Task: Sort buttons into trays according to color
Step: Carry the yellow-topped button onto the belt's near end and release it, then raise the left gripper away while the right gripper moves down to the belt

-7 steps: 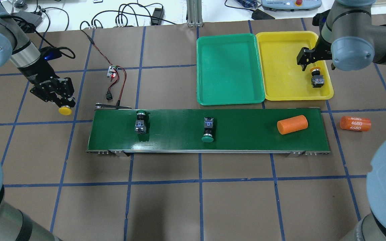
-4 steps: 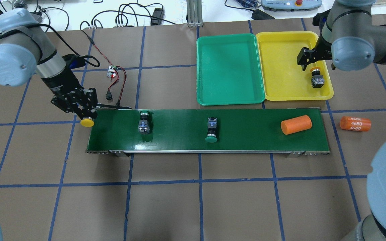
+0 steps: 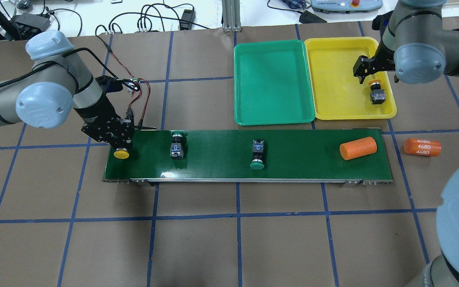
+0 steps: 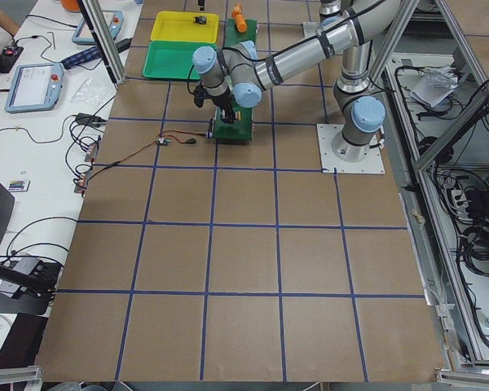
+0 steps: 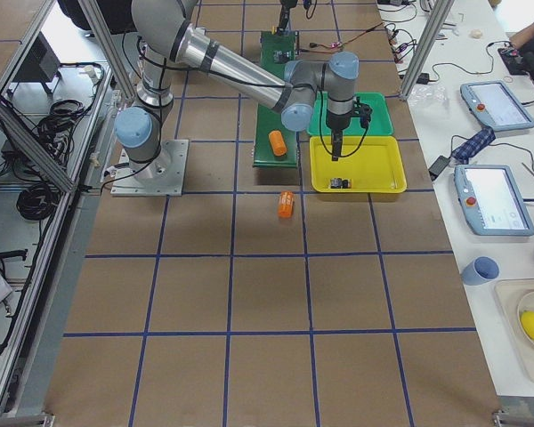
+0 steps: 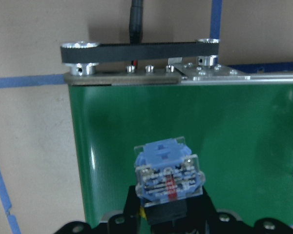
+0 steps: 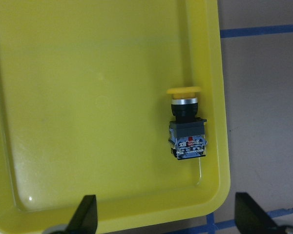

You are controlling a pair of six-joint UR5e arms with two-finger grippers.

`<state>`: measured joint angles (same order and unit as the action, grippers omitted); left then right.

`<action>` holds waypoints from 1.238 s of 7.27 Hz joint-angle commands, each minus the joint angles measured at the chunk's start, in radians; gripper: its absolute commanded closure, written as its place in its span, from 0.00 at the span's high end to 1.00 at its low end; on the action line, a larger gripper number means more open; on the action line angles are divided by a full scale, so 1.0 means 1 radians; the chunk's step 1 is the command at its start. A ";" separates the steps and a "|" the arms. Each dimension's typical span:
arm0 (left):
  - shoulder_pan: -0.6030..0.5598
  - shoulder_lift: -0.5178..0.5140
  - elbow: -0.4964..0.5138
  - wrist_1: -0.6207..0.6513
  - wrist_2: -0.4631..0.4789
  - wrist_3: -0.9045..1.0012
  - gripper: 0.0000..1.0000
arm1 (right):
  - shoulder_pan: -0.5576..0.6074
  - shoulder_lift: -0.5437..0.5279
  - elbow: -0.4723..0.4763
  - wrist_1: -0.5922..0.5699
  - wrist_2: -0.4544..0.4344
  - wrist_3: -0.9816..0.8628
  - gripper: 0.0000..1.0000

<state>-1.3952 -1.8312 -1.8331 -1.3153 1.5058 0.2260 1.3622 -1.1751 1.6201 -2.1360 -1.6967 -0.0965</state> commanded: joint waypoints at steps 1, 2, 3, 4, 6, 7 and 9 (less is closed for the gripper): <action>-0.004 0.027 -0.002 0.005 -0.010 -0.010 1.00 | 0.002 -0.041 0.000 0.068 0.002 0.006 1.00; -0.005 0.045 0.047 -0.002 -0.019 -0.014 1.00 | 0.003 -0.095 0.000 0.089 0.012 0.006 1.00; -0.013 0.062 0.152 -0.107 -0.062 -0.019 1.00 | 0.012 -0.154 0.000 0.166 0.020 0.006 1.00; -0.055 0.064 0.261 -0.222 -0.070 -0.078 1.00 | 0.043 -0.202 0.000 0.223 0.069 0.008 1.00; -0.203 0.084 0.383 -0.245 0.021 -0.169 1.00 | 0.122 -0.222 0.004 0.296 0.103 0.036 1.00; -0.205 0.089 0.426 -0.268 0.024 -0.169 1.00 | 0.127 -0.225 0.023 0.313 0.107 0.158 1.00; -0.205 0.114 0.436 -0.278 0.033 -0.168 1.00 | 0.147 -0.224 0.050 0.333 0.111 0.178 1.00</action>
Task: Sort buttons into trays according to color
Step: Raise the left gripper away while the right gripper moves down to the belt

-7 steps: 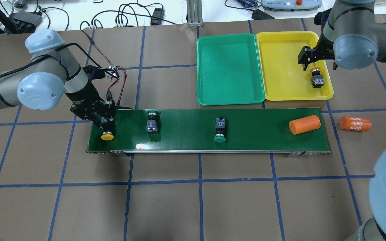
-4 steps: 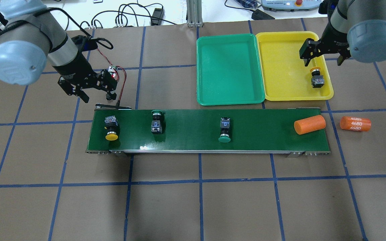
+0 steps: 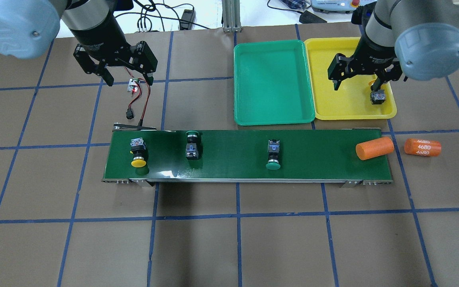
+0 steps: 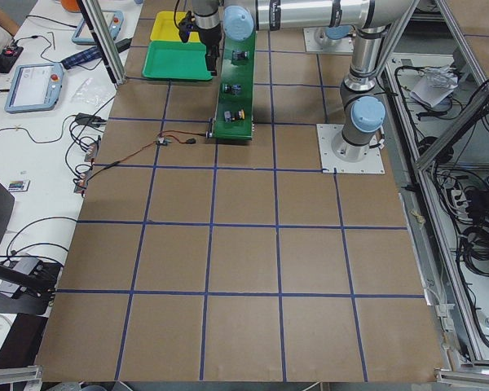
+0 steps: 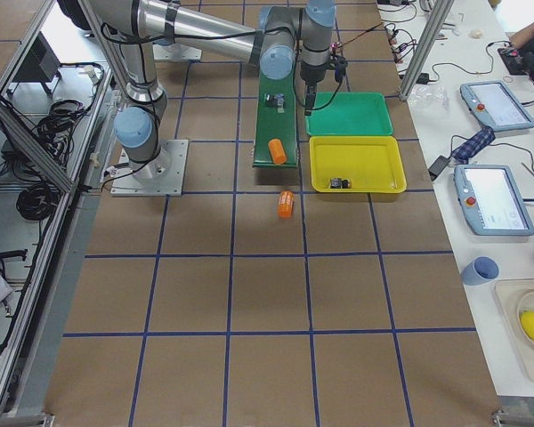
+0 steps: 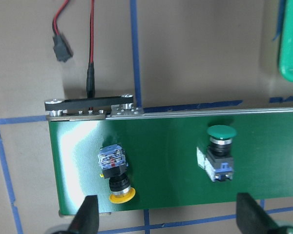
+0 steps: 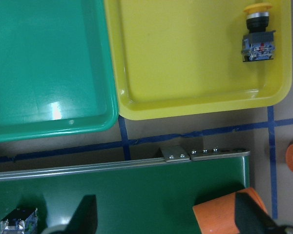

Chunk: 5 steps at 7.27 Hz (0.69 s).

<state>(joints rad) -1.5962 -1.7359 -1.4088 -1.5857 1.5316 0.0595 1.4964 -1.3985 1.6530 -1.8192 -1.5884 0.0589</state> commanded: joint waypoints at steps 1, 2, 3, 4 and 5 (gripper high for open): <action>-0.004 0.035 -0.001 -0.011 0.007 -0.003 1.00 | 0.030 -0.004 0.030 0.015 0.027 0.035 1.00; -0.002 0.044 -0.024 -0.001 0.002 -0.018 1.00 | 0.057 0.006 0.036 0.011 0.047 0.038 1.00; -0.002 0.055 -0.031 0.006 0.002 -0.018 1.00 | 0.085 0.022 0.045 -0.001 0.047 0.038 1.00; 0.002 0.062 -0.032 0.007 0.002 -0.014 1.00 | 0.113 0.041 0.048 -0.003 0.047 0.041 1.00; 0.002 0.064 -0.024 0.012 0.002 -0.013 1.00 | 0.137 0.064 0.050 -0.003 0.047 0.074 1.00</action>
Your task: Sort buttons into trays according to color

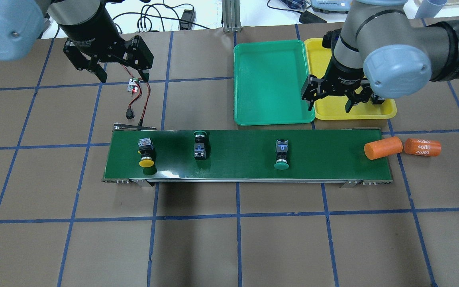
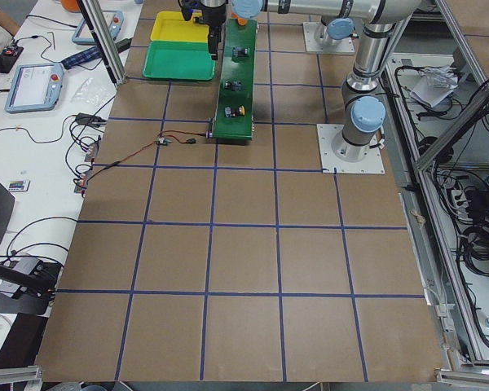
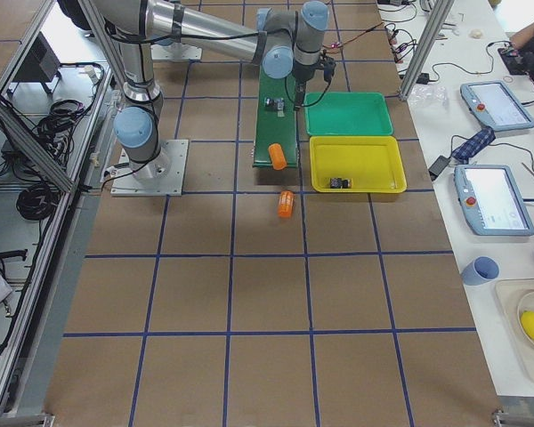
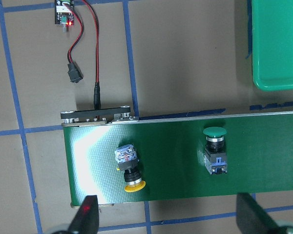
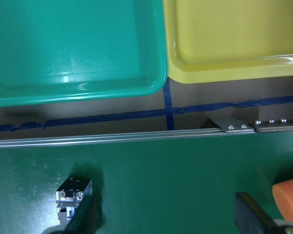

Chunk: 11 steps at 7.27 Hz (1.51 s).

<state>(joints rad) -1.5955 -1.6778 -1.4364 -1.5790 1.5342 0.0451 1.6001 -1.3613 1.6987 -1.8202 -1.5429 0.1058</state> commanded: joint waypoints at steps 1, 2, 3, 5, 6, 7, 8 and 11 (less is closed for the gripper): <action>0.000 0.009 0.016 0.002 0.003 -0.004 1.00 | 0.052 0.049 0.005 -0.002 0.001 0.076 1.00; 0.002 0.007 -0.004 0.005 0.001 -0.004 1.00 | 0.067 0.069 0.007 -0.002 0.001 0.087 1.00; 0.002 0.007 -0.002 0.002 0.004 -0.004 1.00 | 0.073 0.085 0.007 -0.002 0.003 0.087 1.00; 0.006 0.006 0.013 -0.016 0.009 -0.004 1.00 | 0.086 0.119 0.027 -0.002 0.001 0.094 1.00; 0.015 0.000 0.024 -0.016 0.012 -0.004 1.00 | 0.086 0.125 0.045 0.001 -0.002 0.130 1.00; 0.029 -0.006 0.039 -0.030 0.011 -0.005 1.00 | 0.086 0.126 0.062 0.007 -0.002 0.159 0.98; 0.031 -0.023 0.074 -0.054 0.011 -0.005 1.00 | 0.084 0.128 0.067 0.015 -0.002 0.166 0.58; 0.026 -0.036 0.120 -0.124 0.012 -0.004 1.00 | 0.077 0.120 0.062 0.016 -0.005 0.166 0.00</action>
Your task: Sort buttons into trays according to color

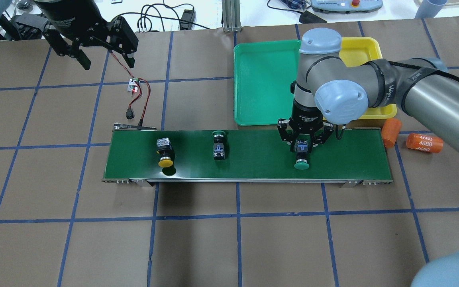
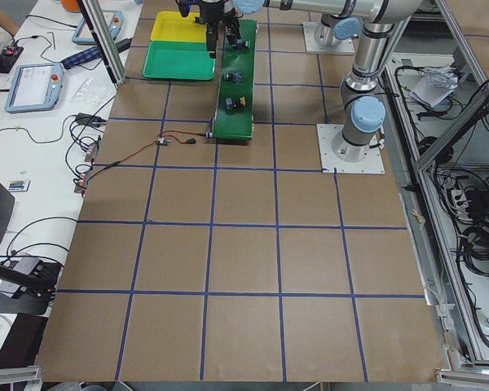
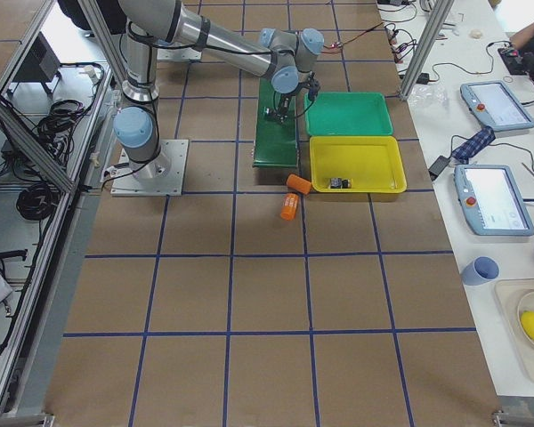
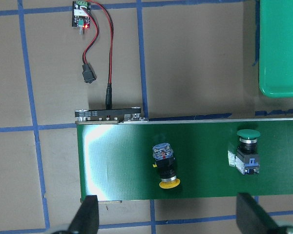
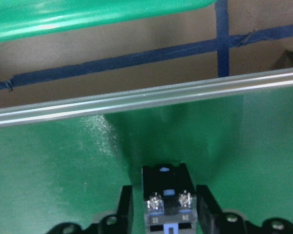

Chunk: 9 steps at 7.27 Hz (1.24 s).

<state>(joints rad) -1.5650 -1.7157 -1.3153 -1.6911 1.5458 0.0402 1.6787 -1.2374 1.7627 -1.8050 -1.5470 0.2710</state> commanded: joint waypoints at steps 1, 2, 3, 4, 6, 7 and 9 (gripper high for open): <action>-0.003 0.002 0.004 -0.010 0.000 0.001 1.00 | -0.007 -0.008 -0.011 -0.004 -0.005 0.001 0.00; 0.002 -0.007 0.019 -0.022 0.005 0.000 1.00 | -0.016 -0.008 -0.028 -0.004 -0.019 -0.003 0.00; 0.002 -0.008 0.014 -0.024 0.064 0.000 1.00 | -0.028 -0.019 -0.081 -0.016 -0.018 -0.004 0.00; 0.000 -0.007 0.019 -0.022 0.080 0.000 1.00 | -0.034 -0.010 -0.165 -0.031 -0.015 -0.012 0.00; 0.002 -0.005 0.018 -0.022 0.066 -0.002 1.00 | -0.034 0.132 -0.300 -0.197 -0.015 -0.018 0.00; 0.000 -0.001 0.018 -0.024 0.066 -0.003 1.00 | -0.034 0.203 -0.325 -0.291 -0.015 -0.025 0.00; -0.003 0.008 0.001 -0.018 0.065 -0.005 1.00 | -0.025 0.239 -0.304 -0.343 -0.024 -0.047 0.00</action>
<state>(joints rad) -1.5659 -1.7132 -1.3037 -1.7128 1.6125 0.0361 1.6510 -1.0306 1.4550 -2.1107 -1.5657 0.2352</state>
